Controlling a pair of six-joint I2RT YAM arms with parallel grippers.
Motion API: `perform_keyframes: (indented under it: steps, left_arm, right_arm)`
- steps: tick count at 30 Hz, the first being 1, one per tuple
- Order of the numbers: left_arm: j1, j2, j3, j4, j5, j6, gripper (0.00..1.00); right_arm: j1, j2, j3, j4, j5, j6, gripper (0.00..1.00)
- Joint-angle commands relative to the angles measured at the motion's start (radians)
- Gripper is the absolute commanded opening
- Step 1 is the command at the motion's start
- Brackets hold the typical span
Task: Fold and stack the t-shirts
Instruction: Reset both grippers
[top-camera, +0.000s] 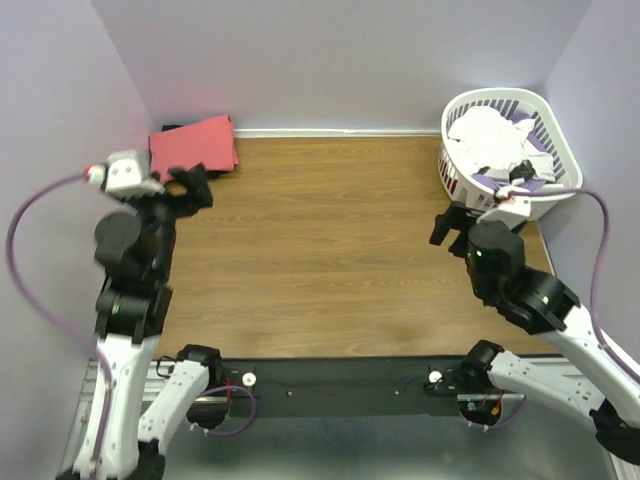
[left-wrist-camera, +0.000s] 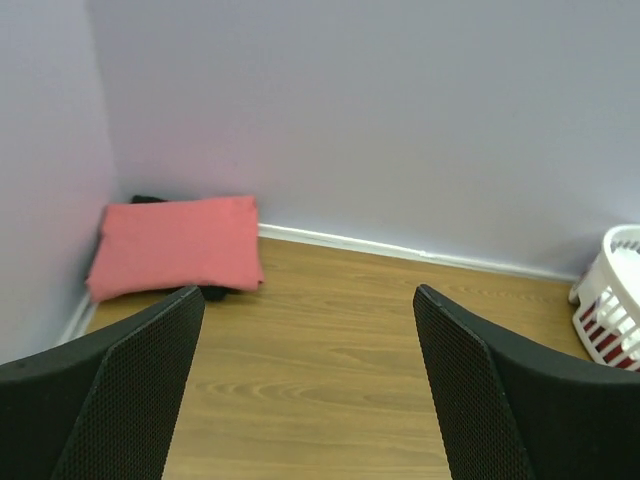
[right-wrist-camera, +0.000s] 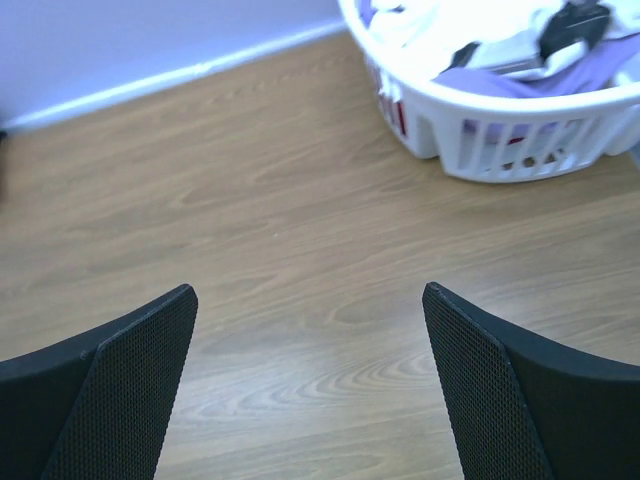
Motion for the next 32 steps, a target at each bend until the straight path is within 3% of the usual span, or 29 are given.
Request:
perform_keyframes:
  steps: [1,9,15,32]
  left_arm:
    - [0.001,-0.208,-0.096,-0.148,-0.177,0.002,0.93]
    - [-0.002,-0.515,-0.307,-0.136,-0.422,-0.069,0.98]
    - [-0.002,-0.688,-0.455,-0.034,-0.382,-0.098,0.98]
    - [-0.002,-0.706,-0.547,-0.002,-0.428,-0.156,0.98]
  right_arm:
    - [-0.004,-0.086,-0.062,-0.022,0.139,-0.023,1.00]
    - [-0.004,-0.266,-0.146,-0.022,0.210,-0.028,1.00]
    - [-0.004,-0.372,-0.192,-0.014,0.210,-0.006,1.00]
    - [-0.004,-0.401,-0.220,-0.003,0.207,-0.007,1.00]
